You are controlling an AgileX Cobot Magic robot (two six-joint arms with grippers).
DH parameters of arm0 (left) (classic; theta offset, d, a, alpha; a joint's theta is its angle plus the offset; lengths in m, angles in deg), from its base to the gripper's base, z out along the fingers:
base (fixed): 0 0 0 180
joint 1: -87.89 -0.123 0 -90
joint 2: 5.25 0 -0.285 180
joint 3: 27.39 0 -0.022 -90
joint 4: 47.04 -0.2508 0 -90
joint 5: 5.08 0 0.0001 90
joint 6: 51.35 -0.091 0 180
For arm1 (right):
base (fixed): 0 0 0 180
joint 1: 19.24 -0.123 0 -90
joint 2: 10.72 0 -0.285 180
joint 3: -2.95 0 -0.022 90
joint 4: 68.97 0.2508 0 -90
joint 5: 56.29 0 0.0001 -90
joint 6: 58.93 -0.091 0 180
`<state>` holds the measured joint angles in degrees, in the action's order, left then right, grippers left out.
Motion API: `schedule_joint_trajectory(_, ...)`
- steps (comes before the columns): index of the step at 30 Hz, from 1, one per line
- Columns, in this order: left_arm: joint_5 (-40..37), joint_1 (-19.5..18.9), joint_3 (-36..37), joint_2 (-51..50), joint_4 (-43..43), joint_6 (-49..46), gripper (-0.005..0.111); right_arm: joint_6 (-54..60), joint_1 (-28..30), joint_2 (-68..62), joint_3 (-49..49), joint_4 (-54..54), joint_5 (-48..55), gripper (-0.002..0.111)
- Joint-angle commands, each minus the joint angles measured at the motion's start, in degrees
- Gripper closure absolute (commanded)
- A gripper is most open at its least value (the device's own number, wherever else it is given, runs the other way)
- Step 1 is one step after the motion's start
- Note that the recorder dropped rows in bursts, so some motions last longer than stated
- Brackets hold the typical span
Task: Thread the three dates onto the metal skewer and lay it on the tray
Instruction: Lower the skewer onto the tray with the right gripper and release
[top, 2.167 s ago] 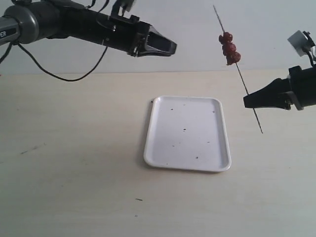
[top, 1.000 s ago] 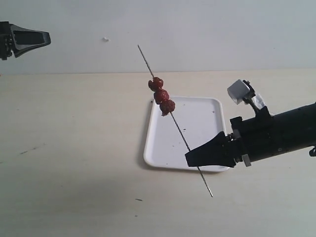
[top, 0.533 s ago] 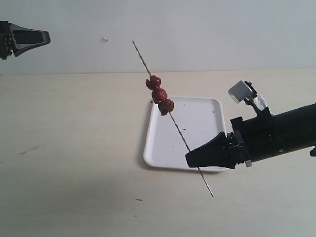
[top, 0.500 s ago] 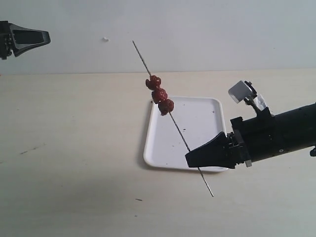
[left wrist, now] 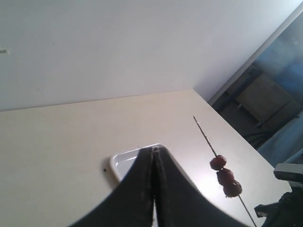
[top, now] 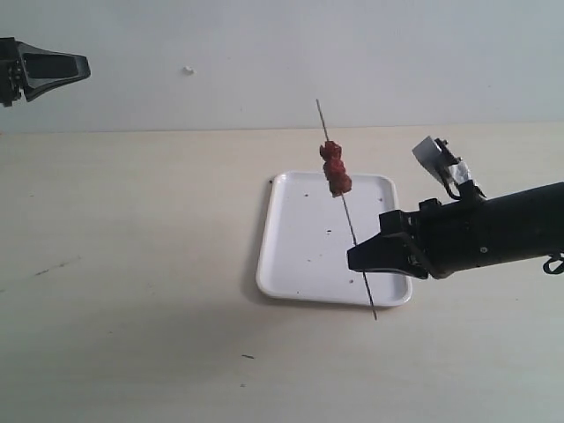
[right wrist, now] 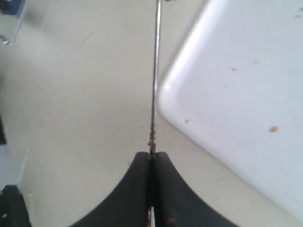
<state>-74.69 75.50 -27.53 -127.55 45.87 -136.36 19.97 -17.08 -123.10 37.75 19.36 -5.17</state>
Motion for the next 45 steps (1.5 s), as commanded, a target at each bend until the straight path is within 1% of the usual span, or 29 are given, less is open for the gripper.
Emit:
schedule_joint_trajectory(1,-0.35,0.00,1.07,0.56,0.81,-0.37,0.107,-1.66,-1.18,0.17,0.31,2.72,-5.47,0.108)
schedule_joint_trajectory(6,-0.35,0.00,1.33,0.56,0.96,-0.37,0.107,-2.09,-2.93,-0.23,0.31,6.15,-12.00,0.108)
schedule_joint_trajectory(10,-0.35,0.00,2.00,0.56,1.76,-0.64,0.107,-2.09,-6.00,-0.23,0.31,8.97,-18.39,0.108)
schedule_joint_trajectory(16,-0.35,0.00,2.00,0.56,1.88,-1.55,0.107,-2.09,-8.13,-0.23,-1.41,10.19,-19.89,0.108)
schedule_joint_trajectory(22,-0.35,0.00,2.00,0.56,1.88,-1.67,0.107,-2.18,-8.13,-0.23,-1.53,9.34,-21.07,0.108)
schedule_joint_trajectory(26,-0.35,0.00,2.00,0.56,1.88,-1.67,0.107,-2.31,-8.13,-0.23,-1.53,9.08,-21.17,0.100)
schedule_joint_trajectory(30,-0.35,0.00,2.00,0.56,1.88,-1.67,0.107,-2.31,-8.13,-0.23,-1.53,9.08,-21.17,0.088)
schedule_joint_trajectory(31,-0.35,0.00,2.00,0.56,1.88,-1.67,0.107,-2.58,-8.13,-0.23,-1.53,9.08,-21.17,0.081)
schedule_joint_trajectory(33,-0.35,0.00,2.00,0.56,1.88,-1.67,0.107,-2.58,-8.13,-0.23,-1.53,9.32,-21.49,0.075)
schedule_joint_trajectory(38,-0.35,0.00,2.00,0.56,1.63,-1.69,0.107,-3.57,-8.13,-0.23,-1.53,11.62,-22.83,0.074)
schedule_joint_trajectory(40,-0.35,0.00,2.00,0.56,1.55,-1.69,0.107,-0.60,-8.13,0.27,-2.02,11.62,-23.76,0.074)
schedule_joint_trajectory(43,-0.35,0.00,2.02,0.56,1.40,-1.52,0.107,0.99,-8.13,1.65,-2.71,11.62,-25.00,0.074)
schedule_joint_trajectory(45,-0.35,0.00,3.17,1.96,1.86,-1.76,0.107,3.80,-8.13,2.55,-3.52,11.62,-25.13,0.074)
